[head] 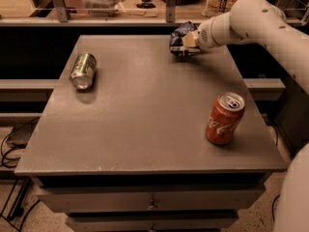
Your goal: Move blue chip bag near green can
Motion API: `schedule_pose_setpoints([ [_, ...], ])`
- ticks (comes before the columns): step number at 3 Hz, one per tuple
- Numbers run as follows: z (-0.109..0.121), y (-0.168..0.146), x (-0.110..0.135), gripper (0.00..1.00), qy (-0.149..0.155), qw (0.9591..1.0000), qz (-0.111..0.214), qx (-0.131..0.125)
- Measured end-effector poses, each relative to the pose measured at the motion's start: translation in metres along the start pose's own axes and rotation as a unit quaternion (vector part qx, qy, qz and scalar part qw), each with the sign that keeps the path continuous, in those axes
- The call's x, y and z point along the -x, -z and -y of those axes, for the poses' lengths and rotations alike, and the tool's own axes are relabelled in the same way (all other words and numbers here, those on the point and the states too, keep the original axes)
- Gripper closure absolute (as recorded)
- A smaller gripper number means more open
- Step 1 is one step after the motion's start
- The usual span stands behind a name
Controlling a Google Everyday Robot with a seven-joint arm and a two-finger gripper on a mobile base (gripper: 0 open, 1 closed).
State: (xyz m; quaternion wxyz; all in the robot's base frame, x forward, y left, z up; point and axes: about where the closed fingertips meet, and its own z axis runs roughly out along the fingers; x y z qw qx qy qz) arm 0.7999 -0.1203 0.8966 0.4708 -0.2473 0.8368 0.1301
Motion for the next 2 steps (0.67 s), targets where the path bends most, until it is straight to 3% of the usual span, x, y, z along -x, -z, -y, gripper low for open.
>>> schedule_pose_setpoints([
  [1,-0.0327,0.0133,0.0367,1.00,0.042,0.9978,0.039,0.033],
  [2,-0.0355,0.0130,0.0360,1.00,0.044,0.9976,0.039,0.036],
])
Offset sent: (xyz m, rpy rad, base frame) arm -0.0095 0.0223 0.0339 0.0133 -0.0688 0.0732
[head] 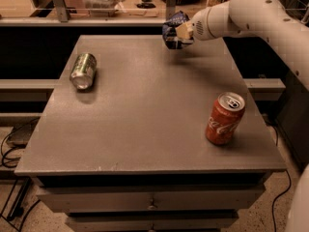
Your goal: Move blue chip bag near green can
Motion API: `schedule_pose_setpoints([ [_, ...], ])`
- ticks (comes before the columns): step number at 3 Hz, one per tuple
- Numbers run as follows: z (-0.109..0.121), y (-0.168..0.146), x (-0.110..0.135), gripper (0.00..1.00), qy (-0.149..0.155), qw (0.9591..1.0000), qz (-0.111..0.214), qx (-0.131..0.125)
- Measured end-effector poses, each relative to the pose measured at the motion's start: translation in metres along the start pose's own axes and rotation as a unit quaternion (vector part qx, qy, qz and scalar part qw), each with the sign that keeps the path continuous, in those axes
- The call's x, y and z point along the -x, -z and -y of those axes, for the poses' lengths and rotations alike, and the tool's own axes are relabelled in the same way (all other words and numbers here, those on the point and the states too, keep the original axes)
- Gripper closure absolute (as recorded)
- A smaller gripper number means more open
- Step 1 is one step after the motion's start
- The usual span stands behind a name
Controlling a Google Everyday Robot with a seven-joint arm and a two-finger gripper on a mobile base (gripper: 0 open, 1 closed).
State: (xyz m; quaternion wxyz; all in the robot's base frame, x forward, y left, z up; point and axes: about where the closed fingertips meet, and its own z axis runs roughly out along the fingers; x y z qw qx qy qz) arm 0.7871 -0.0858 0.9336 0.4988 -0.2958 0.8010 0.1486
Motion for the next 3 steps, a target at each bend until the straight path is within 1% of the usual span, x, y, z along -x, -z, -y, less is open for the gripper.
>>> schedule_pose_setpoints([
  [1,-0.042,-0.003,-0.005,1.00,0.038,0.9982,-0.004,0.046],
  [2,-0.127,0.005,-0.005,1.00,0.115,0.9843,0.000,0.134],
  [3,-0.178,0.013,-0.005,1.00,0.155,0.9698,0.006,0.188],
])
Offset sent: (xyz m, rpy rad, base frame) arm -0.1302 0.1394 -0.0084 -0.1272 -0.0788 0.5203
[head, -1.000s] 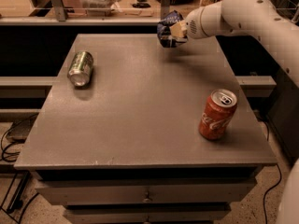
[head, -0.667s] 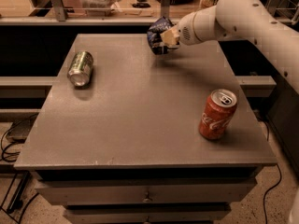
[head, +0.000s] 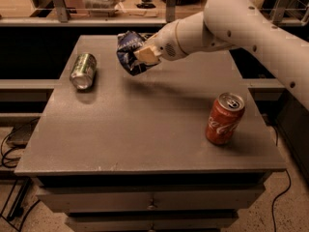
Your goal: Move blue chip bag near green can
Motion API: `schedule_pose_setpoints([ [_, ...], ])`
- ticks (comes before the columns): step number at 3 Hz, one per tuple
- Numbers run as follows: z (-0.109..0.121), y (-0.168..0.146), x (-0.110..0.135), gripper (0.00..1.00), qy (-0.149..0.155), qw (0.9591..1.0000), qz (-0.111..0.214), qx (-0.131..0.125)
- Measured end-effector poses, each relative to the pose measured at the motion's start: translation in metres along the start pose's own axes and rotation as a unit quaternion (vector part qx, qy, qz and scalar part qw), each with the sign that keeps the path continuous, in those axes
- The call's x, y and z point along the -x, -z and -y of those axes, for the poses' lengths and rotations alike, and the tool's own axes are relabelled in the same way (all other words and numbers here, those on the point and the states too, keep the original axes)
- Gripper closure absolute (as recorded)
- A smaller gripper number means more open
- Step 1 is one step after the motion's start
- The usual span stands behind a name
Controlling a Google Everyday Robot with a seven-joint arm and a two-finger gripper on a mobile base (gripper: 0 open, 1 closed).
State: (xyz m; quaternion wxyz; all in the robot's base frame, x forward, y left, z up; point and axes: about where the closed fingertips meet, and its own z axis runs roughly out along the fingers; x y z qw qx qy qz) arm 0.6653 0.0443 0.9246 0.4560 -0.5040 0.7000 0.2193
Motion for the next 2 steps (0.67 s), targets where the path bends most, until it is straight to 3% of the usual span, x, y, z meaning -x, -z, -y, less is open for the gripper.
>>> schedule_pose_setpoints([
  [1,-0.036,-0.007,0.013,0.82,0.032,0.9984,0.007,0.046],
  [2,-0.063,-0.017,0.017,0.58,0.049,0.9952,0.007,0.084],
])
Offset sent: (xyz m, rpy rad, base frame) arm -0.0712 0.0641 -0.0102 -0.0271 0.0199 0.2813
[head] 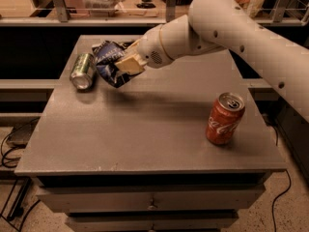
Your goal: Move blue chip bag near green can
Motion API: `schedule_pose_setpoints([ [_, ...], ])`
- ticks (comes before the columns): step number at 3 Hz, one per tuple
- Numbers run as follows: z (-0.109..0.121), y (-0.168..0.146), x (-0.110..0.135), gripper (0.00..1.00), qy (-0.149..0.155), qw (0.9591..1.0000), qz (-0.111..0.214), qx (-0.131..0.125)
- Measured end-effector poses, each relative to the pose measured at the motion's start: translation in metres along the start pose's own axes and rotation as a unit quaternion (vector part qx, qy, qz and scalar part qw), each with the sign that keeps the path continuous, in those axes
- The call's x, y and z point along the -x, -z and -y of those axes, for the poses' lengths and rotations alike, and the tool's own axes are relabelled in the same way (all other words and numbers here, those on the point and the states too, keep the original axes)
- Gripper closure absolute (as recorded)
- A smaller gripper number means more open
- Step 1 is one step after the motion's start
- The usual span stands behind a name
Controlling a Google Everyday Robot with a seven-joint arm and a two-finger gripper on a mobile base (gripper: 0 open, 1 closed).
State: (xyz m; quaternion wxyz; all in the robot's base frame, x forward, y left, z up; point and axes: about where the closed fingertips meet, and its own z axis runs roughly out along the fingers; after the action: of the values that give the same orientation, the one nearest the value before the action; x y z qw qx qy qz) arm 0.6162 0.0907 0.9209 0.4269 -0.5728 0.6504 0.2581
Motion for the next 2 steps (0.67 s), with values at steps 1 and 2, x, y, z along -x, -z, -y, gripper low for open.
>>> schedule_pose_setpoints([
  [1,0.000,-0.006,-0.006,0.27,-0.001,0.9999,-0.010,-0.004],
  [2,0.010,-0.005,-0.011,0.00,-0.010,0.9995,-0.013,-0.025],
])
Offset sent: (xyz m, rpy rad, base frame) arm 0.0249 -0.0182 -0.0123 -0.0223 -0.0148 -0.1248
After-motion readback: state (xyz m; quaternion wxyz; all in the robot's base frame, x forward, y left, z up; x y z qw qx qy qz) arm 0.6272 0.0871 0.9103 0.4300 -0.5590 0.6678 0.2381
